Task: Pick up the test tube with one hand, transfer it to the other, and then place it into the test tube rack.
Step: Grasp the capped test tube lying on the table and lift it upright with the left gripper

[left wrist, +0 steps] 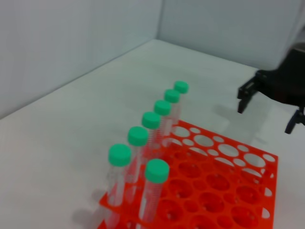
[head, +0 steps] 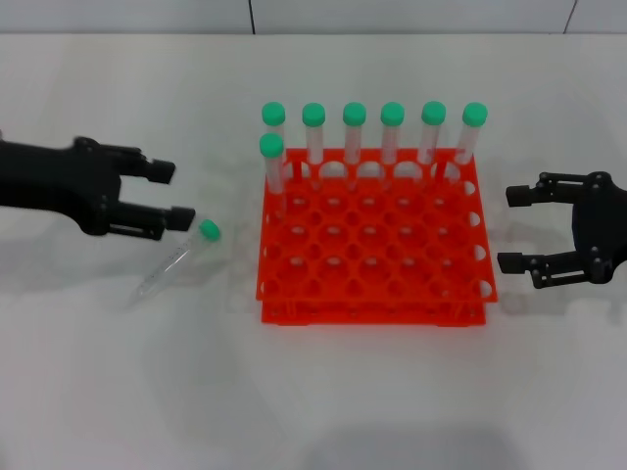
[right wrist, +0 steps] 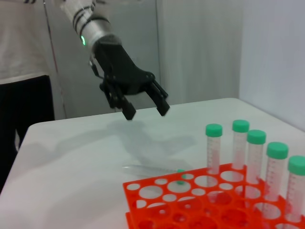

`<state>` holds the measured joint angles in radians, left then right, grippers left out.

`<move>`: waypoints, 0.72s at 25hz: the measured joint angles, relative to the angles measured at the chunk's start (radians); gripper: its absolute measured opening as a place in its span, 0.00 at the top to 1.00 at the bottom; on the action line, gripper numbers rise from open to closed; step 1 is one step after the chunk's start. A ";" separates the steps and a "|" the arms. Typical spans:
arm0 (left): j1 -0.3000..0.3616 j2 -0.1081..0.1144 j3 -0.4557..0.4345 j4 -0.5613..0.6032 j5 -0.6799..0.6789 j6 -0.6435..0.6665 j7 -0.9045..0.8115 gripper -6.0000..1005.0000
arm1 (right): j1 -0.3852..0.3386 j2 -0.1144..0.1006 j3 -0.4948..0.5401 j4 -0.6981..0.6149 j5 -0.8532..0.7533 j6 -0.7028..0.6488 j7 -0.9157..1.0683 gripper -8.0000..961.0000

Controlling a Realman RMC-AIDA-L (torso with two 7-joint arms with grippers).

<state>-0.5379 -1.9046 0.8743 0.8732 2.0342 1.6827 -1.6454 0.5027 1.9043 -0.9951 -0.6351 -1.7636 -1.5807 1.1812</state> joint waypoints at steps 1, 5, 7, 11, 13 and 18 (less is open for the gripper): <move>0.005 -0.001 0.001 0.044 0.008 0.011 -0.056 0.27 | -0.003 0.001 0.004 -0.004 0.000 0.002 0.000 0.12; -0.013 -0.003 0.002 0.170 0.098 0.098 -0.259 0.27 | -0.007 0.003 0.020 -0.009 0.001 0.009 0.000 0.12; -0.034 -0.003 0.002 0.214 0.169 0.139 -0.347 0.27 | -0.007 0.004 0.025 -0.011 0.001 0.013 0.001 0.12; -0.092 -0.006 0.008 0.263 0.344 0.179 -0.492 0.28 | -0.006 0.007 0.042 -0.012 0.002 0.021 0.000 0.12; -0.120 -0.008 0.016 0.269 0.431 0.184 -0.540 0.28 | -0.005 0.008 0.046 -0.012 0.002 0.023 0.000 0.12; -0.166 -0.028 0.042 0.260 0.601 0.163 -0.601 0.28 | 0.003 0.011 0.046 -0.012 0.002 0.030 -0.002 0.12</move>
<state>-0.7042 -1.9329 0.9159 1.1327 2.6348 1.8460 -2.2467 0.5053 1.9150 -0.9489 -0.6475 -1.7620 -1.5510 1.1795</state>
